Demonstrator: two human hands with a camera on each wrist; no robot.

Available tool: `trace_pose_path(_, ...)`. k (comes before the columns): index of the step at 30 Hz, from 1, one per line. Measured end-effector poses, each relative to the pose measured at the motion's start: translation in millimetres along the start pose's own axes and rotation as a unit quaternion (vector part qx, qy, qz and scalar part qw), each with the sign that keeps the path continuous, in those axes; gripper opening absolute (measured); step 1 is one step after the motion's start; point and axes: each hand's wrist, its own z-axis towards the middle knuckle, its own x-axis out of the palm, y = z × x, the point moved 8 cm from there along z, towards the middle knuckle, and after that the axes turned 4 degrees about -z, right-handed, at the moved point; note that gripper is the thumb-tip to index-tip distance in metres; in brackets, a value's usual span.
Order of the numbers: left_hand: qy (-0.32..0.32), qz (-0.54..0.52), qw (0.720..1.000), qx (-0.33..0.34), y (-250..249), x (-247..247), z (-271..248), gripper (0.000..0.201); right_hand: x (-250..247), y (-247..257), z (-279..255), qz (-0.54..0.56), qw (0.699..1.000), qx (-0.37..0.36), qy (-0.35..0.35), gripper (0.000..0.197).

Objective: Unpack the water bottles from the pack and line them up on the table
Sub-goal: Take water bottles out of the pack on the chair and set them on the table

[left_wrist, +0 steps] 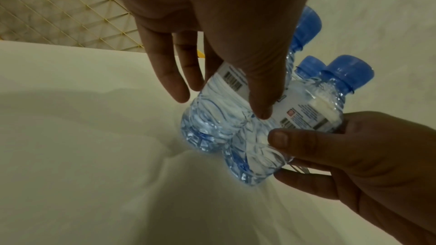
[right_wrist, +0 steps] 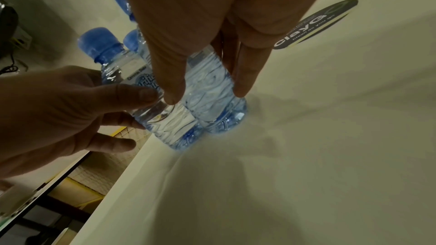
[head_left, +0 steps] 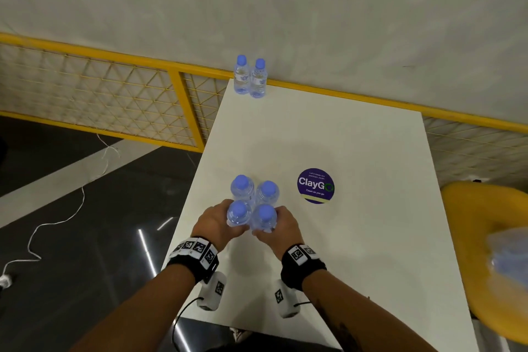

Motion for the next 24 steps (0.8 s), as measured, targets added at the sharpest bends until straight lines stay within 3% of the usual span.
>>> trace_pose_path(5, 0.014, 0.014, 1.000, 0.000, -4, -4, 5, 0.055, 12, -20, 11, -0.023, 0.999, 0.018, -0.019, 0.058)
trace_pose_path(13, 0.002, 0.025, 1.000, 0.007, -1, 0, 6, 0.050, 17, -23, 19, -0.066, 0.998, 0.006, -0.004, 0.068)
trace_pose_path(18, -0.011, 0.063, 0.994, -0.086, 41, 13, 0, 0.065, 2, -42, 10, -0.051, 0.999, -0.004, 0.017, 0.089)
trace_pose_path(20, 0.035, 0.126, 0.986, -0.100, 50, 33, -5, 0.051, -12, -57, 3, -0.047, 0.998, -0.008, 0.026, 0.084)
trace_pose_path(24, 0.143, 0.171, 0.975, -0.018, 8, 94, -18, 0.029, -63, -107, -20, -0.047, 0.999, 0.002, 0.022, 0.052)
